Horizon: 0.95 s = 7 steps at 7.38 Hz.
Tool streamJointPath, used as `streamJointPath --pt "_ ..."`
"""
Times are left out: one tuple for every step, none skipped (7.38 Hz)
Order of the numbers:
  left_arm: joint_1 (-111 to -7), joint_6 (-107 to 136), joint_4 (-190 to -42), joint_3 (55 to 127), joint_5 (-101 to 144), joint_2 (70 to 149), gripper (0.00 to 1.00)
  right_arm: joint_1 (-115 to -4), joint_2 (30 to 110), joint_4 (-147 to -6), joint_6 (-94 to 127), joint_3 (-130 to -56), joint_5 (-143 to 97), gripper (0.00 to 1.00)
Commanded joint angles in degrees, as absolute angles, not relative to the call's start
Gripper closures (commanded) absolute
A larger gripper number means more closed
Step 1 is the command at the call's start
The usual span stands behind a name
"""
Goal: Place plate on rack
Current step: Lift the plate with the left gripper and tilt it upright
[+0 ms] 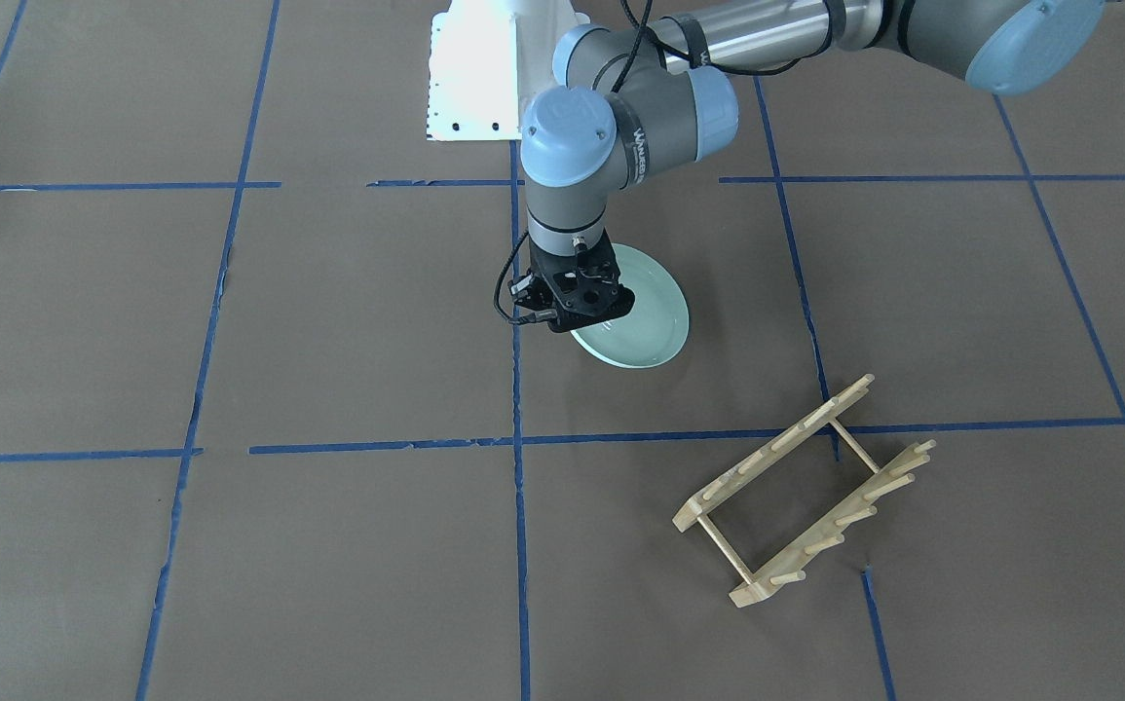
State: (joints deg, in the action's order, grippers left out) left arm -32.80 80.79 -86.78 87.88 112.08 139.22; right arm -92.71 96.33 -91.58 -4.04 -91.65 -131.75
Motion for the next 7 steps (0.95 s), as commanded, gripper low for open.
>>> streamJointPath --pt "-37.68 81.12 -91.1 96.3 118.54 139.48 1.0 -92.72 96.33 -91.58 -4.04 -91.58 -131.75 0.0" --pt "-40.75 83.12 -99.84 96.59 120.48 139.13 1.0 -92.72 96.33 -91.58 -4.04 -91.58 -131.75 0.0" --pt "-44.61 85.93 -108.81 96.5 122.24 138.35 1.0 -92.72 96.33 -91.58 -4.04 -91.67 -131.75 0.0" --pt "-48.65 89.26 -114.12 96.5 124.87 137.82 1.0 -92.64 96.33 -91.58 -4.04 -91.67 -131.75 0.0" --pt "-53.04 92.52 -120.78 96.42 127.59 137.2 1.0 -92.64 96.33 -91.58 -4.04 -91.67 -131.75 0.0" --pt "-56.74 97.86 -128.85 95.72 128.49 135.81 1.0 -92.72 96.33 -91.58 -4.04 -91.67 -131.75 0.0" --pt "-59.91 102.26 -134.42 94.06 128.5 134.4 1.0 -92.72 96.33 -91.58 -4.04 -91.58 -131.75 0.0"
